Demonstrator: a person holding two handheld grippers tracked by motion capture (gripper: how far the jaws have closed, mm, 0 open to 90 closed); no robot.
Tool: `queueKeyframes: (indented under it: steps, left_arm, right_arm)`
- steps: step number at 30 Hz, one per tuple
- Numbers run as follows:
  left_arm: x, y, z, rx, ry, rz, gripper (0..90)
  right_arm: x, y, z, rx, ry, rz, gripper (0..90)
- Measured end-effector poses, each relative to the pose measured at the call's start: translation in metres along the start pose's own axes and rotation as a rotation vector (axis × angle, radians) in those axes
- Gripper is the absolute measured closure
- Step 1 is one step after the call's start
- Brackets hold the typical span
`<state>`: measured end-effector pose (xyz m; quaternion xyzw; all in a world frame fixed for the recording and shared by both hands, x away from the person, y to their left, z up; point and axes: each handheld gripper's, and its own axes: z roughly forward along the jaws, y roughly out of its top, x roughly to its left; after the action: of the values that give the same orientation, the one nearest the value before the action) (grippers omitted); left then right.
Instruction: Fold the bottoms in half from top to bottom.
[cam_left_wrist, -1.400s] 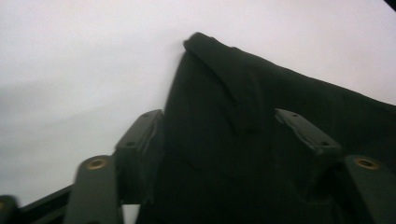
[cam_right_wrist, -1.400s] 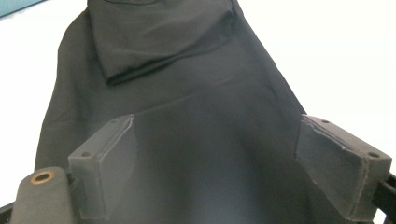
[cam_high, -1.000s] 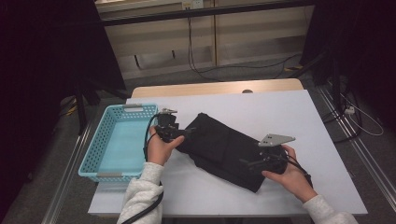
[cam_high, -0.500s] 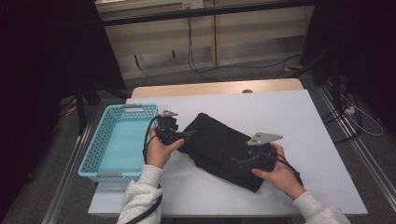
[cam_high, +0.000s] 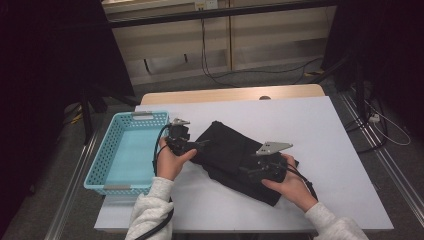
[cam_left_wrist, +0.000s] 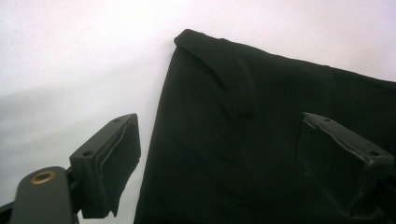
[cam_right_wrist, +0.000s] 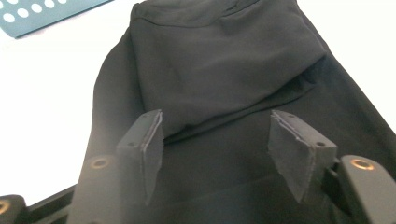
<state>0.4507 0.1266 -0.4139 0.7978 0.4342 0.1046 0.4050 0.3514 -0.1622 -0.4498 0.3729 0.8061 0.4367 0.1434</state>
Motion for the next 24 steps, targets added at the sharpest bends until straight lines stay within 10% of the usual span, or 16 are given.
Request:
queueKeyframes:
  steps: [24]
  left_arm:
    - [0.000,0.000,0.000,0.008,0.013,0.003,13.8]
  right_arm:
    - [0.013,0.002,0.013,0.047,0.050,-0.043,55.2]
